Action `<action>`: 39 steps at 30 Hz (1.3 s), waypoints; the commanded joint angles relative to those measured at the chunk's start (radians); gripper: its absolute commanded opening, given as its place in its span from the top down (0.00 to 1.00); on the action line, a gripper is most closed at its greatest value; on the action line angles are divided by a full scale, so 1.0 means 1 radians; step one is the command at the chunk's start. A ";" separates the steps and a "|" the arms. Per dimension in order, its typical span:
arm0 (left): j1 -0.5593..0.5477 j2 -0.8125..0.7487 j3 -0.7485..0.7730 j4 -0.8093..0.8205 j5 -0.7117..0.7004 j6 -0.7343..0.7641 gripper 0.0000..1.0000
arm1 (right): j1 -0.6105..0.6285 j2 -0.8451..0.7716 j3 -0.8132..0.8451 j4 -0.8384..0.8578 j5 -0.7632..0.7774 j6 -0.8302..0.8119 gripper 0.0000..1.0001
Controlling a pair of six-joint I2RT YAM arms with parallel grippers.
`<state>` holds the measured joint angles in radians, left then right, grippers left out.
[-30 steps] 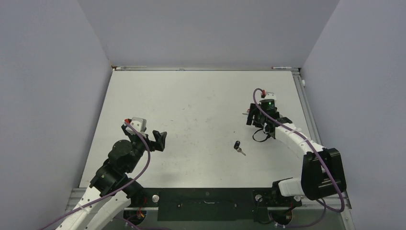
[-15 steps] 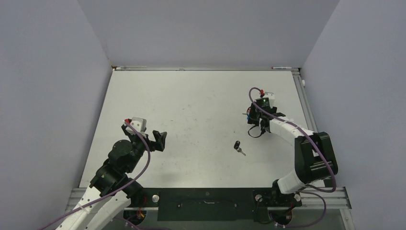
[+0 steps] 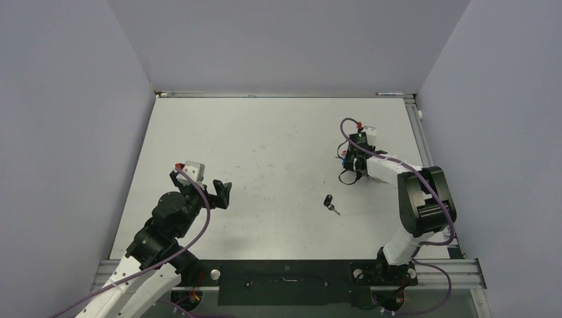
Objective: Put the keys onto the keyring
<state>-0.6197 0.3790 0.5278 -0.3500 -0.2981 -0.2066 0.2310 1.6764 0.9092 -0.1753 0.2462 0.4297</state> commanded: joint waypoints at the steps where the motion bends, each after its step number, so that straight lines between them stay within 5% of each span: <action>1: 0.008 0.013 0.035 0.029 0.009 0.004 0.04 | 0.006 0.011 0.023 0.040 0.013 0.016 0.61; 8: 0.012 0.018 0.035 0.027 0.004 0.006 0.04 | 0.005 0.048 0.017 0.056 0.016 0.010 0.72; 15: 0.012 0.009 0.034 0.025 0.001 0.006 0.04 | 0.005 0.044 0.010 0.053 0.021 0.004 0.94; 39: 0.015 -0.001 0.034 0.024 -0.004 0.007 0.04 | 0.029 -0.319 -0.223 0.237 -0.300 0.017 0.95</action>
<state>-0.6125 0.3824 0.5278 -0.3504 -0.2989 -0.2054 0.2501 1.4166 0.7147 -0.0105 0.0181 0.4320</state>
